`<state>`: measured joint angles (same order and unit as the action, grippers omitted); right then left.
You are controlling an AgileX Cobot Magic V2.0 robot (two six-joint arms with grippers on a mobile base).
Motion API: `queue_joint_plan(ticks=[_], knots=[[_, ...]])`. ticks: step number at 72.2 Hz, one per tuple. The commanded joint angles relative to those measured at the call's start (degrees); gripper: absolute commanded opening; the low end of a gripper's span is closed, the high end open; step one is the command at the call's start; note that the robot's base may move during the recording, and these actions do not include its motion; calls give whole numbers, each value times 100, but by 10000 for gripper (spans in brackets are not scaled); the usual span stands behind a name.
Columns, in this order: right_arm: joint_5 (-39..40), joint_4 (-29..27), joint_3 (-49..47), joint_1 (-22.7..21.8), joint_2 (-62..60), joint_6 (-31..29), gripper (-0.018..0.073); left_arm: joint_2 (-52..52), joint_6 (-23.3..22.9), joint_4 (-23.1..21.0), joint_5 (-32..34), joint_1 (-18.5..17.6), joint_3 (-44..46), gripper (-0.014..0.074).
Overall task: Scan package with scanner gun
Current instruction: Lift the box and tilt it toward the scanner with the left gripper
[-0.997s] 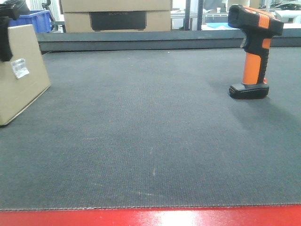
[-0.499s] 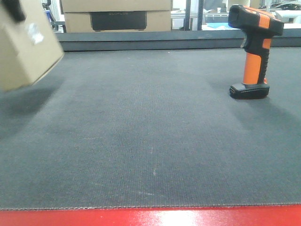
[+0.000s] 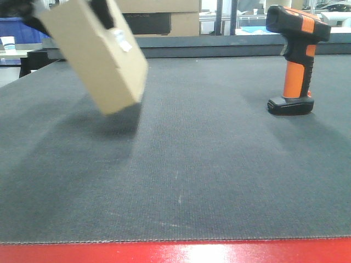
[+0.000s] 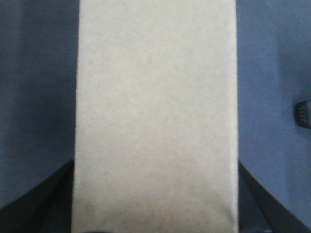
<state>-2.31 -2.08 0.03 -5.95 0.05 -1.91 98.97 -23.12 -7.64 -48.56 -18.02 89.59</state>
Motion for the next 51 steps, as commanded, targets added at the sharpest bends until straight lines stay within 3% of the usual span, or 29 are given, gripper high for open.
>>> queue_joint_plan(ticks=[1,13,25,40,51], knots=[[109,28,-3,-12,-5,-2,-167,68,-124,-150,276,-118,-17,-111],[109,28,-3,-12,-5,-2,-167,338,-123,-716,543,-217,-17,-111],[180,28,-3,-12,-5,-2,-167,444,-123,-762,502,-231,-17,-111],[1647,38,-3,-12,-5,-2,-167,432,-123,-841,586,-231,-17,-111],[932,208,-562,-5,-5,-2,-167,432,-123,-904,728,-231,-17,-111]])
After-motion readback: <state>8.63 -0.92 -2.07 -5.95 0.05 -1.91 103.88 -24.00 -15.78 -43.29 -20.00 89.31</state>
